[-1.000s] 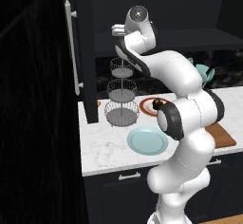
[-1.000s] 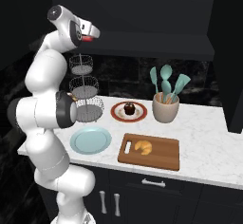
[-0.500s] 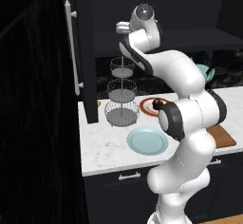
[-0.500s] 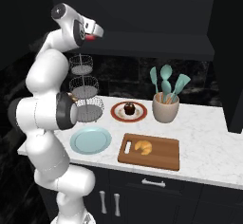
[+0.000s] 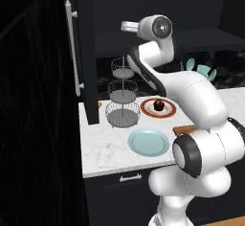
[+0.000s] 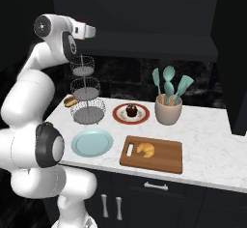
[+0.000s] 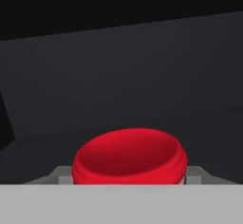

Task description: From the different types of pastries on the counter, select a croissant and place it on the cutting board. Then retrieve a jar of jam from the cabinet and place it alongside the croissant on the cutting board.

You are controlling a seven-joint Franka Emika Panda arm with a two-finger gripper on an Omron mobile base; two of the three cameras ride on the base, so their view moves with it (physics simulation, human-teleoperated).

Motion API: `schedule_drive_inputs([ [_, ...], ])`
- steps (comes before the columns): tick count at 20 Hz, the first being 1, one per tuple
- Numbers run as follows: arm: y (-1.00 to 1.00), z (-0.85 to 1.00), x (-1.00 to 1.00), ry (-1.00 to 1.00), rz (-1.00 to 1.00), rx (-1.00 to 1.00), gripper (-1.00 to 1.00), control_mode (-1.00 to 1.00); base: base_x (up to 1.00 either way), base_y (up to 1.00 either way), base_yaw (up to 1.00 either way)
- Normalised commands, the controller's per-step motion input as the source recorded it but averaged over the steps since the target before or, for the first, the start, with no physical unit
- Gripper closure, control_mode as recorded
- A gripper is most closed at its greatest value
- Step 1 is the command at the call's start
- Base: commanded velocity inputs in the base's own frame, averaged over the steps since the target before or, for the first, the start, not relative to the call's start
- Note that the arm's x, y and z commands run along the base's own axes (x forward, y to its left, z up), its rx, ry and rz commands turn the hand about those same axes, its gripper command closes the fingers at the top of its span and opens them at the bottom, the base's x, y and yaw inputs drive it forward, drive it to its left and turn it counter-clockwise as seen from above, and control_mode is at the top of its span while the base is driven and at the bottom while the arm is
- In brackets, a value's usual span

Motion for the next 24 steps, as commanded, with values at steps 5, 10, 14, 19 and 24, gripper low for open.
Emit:
schedule_drive_inputs([
  [5,-0.16,0.61,-1.0,-0.04,0.0,0.02,1.0,-1.0,0.0,0.0,0.0],
  [10,-0.28,0.84,-1.0,0.14,-0.06,0.08,1.0,-1.0,0.0,0.0,0.0],
  [14,-0.17,0.59,-0.95,0.33,-0.06,0.08,1.0,-1.0,0.0,0.0,0.0],
  [19,-0.07,0.28,-0.66,0.33,-0.03,0.03,1.0,-1.0,0.0,0.0,0.0],
  [24,-0.17,0.01,-0.38,0.22,0.0,0.0,1.0,-1.0,0.0,0.0,0.0],
])
